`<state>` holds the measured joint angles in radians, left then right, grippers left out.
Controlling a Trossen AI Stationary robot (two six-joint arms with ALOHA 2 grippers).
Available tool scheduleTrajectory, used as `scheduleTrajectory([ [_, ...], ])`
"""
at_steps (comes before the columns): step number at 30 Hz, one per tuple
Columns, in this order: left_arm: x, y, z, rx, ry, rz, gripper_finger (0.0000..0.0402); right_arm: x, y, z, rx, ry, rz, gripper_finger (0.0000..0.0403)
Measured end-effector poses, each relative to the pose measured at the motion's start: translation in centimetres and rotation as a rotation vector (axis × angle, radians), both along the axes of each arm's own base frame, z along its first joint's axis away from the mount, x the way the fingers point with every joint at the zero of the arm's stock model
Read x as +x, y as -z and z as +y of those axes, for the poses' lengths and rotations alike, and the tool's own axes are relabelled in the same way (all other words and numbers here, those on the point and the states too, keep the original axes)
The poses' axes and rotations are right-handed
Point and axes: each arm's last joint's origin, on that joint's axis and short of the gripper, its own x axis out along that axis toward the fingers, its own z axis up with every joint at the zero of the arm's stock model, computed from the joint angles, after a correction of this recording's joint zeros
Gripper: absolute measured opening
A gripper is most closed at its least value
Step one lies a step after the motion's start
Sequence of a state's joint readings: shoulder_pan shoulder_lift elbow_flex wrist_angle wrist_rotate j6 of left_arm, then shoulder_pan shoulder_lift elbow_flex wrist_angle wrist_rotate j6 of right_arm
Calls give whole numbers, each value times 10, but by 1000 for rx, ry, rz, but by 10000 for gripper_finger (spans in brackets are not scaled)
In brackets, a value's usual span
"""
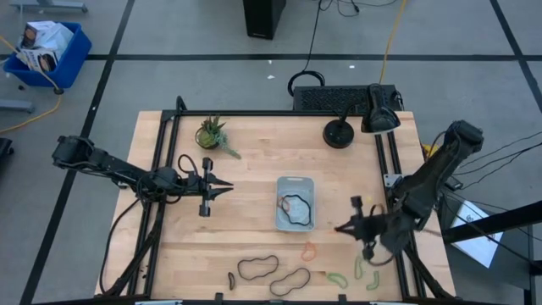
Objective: Pick and place rubber bands into bin
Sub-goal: Put the orange rubber band into the white bin
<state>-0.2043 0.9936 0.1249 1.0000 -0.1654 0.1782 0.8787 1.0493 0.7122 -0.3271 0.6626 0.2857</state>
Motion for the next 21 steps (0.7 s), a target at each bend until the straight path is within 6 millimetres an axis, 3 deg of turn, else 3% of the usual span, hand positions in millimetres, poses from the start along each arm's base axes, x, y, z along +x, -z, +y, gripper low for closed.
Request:
scheduleTrajectory([
  [7, 0, 0, 0, 2, 0, 1, 56, -25, 28, -37, 42, 121, -88, 0],
  [14, 0, 0, 0, 2, -1, 1, 56, -36, 65, -57, 109, 171, -144, 0],
  [17, 0, 0, 0, -1, 0, 1, 56, -32, 64, -59, 140, 184, -210, 0],
  [21, 0, 0, 0, -8, 1, 1, 56, -22, 48, -60, 141, 163, -348, 0],
])
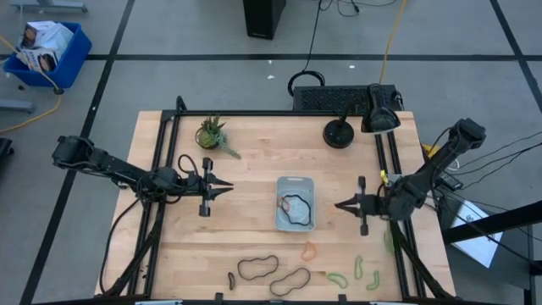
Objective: Pick and place rubber bands into bin
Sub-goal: Put the orange rubber band into the white bin, then put the black rubber band into the white bin
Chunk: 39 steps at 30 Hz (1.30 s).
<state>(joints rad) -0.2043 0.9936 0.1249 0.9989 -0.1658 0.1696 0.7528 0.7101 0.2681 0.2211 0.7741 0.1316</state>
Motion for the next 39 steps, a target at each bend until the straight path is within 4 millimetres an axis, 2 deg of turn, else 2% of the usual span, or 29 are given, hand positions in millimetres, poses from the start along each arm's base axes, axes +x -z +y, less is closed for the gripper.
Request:
scheduleTrajectory([
  [5, 0, 0, 0, 3, -1, 0, 56, 13, -18, -4, -46, -39, -132, 0],
  [12, 0, 0, 0, 4, -1, -1, 56, 44, -27, -16, -98, -42, -81, 0],
  [17, 0, 0, 1, 4, -6, 0, 56, 74, -21, -20, -99, -70, 15, 0],
  [22, 0, 0, 1, 9, -6, -1, 56, 98, -6, -24, -98, -45, 117, 0],
  [31, 0, 0, 1, 10, -6, -1, 56, 109, 8, -33, -28, -57, 173, 1],
  [34, 0, 0, 1, 10, -6, -1, 56, 110, 9, -32, 0, -99, 182, 21],
  [39, 0, 0, 1, 11, -6, -1, 56, 108, 12, -33, 14, -76, 211, 100],
])
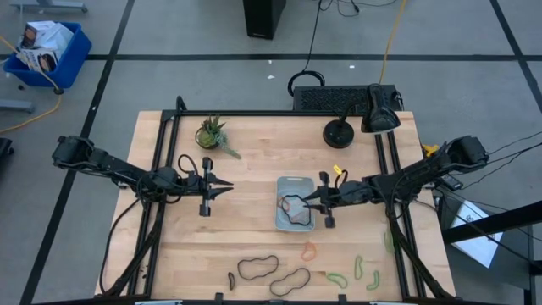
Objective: Pick and place rubber bands into bin
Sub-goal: Put the black rubber band into the white bin
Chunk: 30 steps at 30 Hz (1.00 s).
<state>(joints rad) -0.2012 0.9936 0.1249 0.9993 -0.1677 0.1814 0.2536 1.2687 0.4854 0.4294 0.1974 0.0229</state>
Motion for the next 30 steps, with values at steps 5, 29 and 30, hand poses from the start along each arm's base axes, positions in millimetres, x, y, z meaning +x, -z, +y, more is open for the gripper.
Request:
scheduleTrajectory([
  [5, 0, 0, 0, -1, 0, 0, 56, 0, -2, -1, -12, 31, -21, 175],
  [29, 0, 5, 1, -80, -19, 47, 56, -91, 4, -19, -118, -124, -421, 3],
  [30, 1, 4, 1, -97, -24, 43, 56, -93, 3, -19, -102, -144, -451, 3],
])
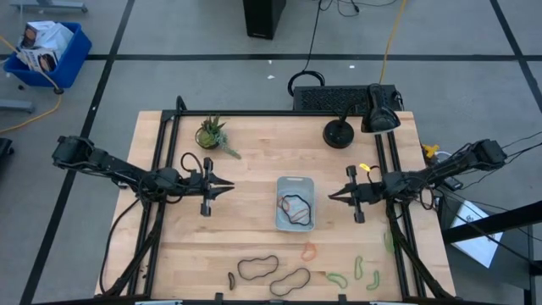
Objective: Pick and place rubber bands into bin
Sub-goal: Put the black rubber band into the white bin
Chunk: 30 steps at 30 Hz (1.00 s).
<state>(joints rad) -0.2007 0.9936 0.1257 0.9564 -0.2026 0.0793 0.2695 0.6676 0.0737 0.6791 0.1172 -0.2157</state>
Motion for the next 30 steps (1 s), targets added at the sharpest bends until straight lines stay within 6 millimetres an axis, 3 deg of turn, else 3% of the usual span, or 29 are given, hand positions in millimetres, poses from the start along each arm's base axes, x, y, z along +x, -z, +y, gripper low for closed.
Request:
scheduleTrajectory([
  [5, 2, -2, 0, -37, -25, 12, 46, -6, -13, -6, 43, -26, -122, 1],
  [10, 3, 0, 0, -55, -23, 38, 7, -7, -11, -9, 65, -4, -99, 1],
  [15, 2, 5, -3, -97, -9, 84, 11, -7, -11, -10, 62, 2, -97, 1],
  [20, 7, -7, -10, -210, 16, 66, 4, -7, -11, -10, 67, 4, -102, 1],
  [26, 36, -28, -34, -162, -119, 435, 3, -7, -11, -10, 74, 7, -96, 1],
  [30, 60, -43, -61, -107, -89, 547, 2, -7, -10, -10, 73, 7, -92, 1],
])
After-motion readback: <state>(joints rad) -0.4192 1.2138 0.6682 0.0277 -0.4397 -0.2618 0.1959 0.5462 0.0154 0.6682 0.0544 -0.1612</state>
